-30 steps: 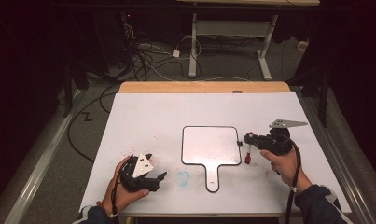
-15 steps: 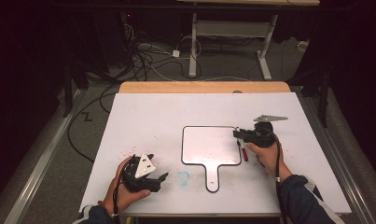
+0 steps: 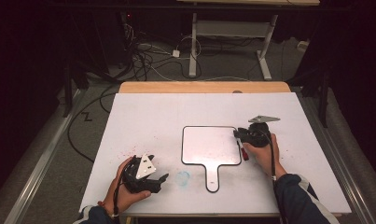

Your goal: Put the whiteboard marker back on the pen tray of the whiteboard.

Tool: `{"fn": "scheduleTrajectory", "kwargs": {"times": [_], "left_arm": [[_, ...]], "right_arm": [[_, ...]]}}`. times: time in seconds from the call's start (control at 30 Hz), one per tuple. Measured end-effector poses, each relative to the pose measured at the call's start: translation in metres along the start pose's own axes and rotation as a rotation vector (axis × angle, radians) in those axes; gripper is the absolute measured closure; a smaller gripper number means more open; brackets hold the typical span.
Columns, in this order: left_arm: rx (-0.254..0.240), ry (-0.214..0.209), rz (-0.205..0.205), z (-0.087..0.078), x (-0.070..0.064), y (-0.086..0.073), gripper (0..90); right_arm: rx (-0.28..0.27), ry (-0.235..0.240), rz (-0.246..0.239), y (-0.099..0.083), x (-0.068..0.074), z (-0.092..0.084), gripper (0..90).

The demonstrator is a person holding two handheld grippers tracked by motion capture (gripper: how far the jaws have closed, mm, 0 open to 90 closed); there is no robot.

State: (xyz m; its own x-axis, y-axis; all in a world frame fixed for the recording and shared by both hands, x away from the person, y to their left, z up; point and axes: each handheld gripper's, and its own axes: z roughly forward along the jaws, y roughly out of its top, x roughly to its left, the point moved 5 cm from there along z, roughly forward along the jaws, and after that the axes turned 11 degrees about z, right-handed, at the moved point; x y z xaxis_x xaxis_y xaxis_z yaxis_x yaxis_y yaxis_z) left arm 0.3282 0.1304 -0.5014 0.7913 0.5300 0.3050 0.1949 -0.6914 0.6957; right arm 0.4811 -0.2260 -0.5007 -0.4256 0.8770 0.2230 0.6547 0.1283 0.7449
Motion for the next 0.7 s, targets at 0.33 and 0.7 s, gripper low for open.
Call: {"fn": "scheduleTrajectory", "kwargs": {"times": [0.33, 0.7], "left_arm": [[0.001, -0.005, 0.001, 0.000, 0.000, 0.000, 18.6], [-0.033, 0.024, -0.009, -0.005, 0.003, 0.001, 18.6]], "right_arm": [[0.010, -0.028, -0.021, -0.002, -0.005, -0.002, 67.0], [-0.062, -0.062, -0.123, 0.008, 0.004, -0.026, 57.8]]}}
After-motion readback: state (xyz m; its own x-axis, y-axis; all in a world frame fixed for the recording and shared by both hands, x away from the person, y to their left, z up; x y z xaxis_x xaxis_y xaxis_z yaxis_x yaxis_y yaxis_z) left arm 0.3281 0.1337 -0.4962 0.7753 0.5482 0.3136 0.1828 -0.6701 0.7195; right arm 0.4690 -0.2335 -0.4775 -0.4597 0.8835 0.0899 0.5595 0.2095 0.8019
